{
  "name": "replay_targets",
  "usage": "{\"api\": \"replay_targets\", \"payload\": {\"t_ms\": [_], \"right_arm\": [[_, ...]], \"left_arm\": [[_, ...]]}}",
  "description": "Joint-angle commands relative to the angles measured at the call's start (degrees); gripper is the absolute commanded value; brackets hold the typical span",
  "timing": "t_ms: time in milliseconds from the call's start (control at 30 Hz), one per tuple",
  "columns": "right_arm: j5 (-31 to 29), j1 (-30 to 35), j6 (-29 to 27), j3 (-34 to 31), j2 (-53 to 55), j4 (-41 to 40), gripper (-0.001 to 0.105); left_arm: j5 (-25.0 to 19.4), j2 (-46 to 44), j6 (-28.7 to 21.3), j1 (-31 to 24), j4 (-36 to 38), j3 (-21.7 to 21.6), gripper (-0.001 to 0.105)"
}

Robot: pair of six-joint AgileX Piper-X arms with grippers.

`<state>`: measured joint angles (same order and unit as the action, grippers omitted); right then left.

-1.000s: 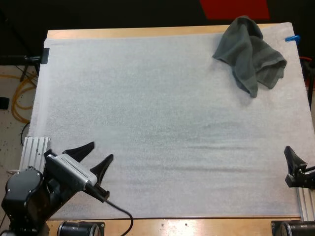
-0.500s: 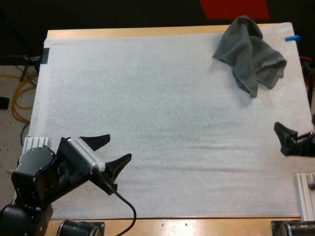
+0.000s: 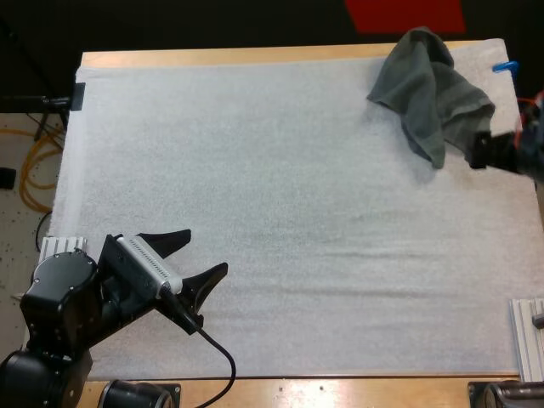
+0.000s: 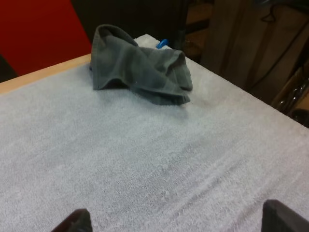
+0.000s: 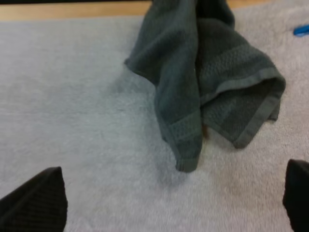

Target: Pick towel from pile fold and stack

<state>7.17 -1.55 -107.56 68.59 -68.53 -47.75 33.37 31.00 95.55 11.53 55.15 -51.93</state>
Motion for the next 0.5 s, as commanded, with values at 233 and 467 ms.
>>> {"api": "replay_targets", "payload": {"t_ms": [233,467], "right_arm": [[-1.00,0.02,0.95,10.31,-18.57,3.78,0.088],[-1.00,-0.47,1.12,19.09,-32.64,4.26,0.088]], "left_arm": [[0.24,0.04,0.64,0.26,-1.04,-0.30,0.068],[0.24,0.04,0.64,0.26,-1.04,-0.30,0.068]]}}
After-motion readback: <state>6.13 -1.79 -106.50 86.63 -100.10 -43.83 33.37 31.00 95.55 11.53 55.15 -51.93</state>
